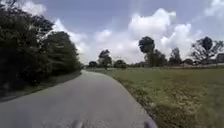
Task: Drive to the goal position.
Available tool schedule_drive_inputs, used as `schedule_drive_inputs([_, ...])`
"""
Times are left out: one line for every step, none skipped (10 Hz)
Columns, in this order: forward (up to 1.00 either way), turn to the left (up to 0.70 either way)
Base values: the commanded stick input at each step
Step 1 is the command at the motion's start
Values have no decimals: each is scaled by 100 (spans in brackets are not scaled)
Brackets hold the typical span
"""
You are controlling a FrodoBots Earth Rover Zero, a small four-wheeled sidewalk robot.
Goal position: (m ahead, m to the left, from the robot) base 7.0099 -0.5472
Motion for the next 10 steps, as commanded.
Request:
schedule_drive_inputs([85,0])
schedule_drive_inputs([85,0])
schedule_drive_inputs([85,0])
schedule_drive_inputs([85,0])
schedule_drive_inputs([85,0])
schedule_drive_inputs([85,0])
schedule_drive_inputs([85,0])
schedule_drive_inputs([85,0])
schedule_drive_inputs([85,0])
schedule_drive_inputs([85,0])
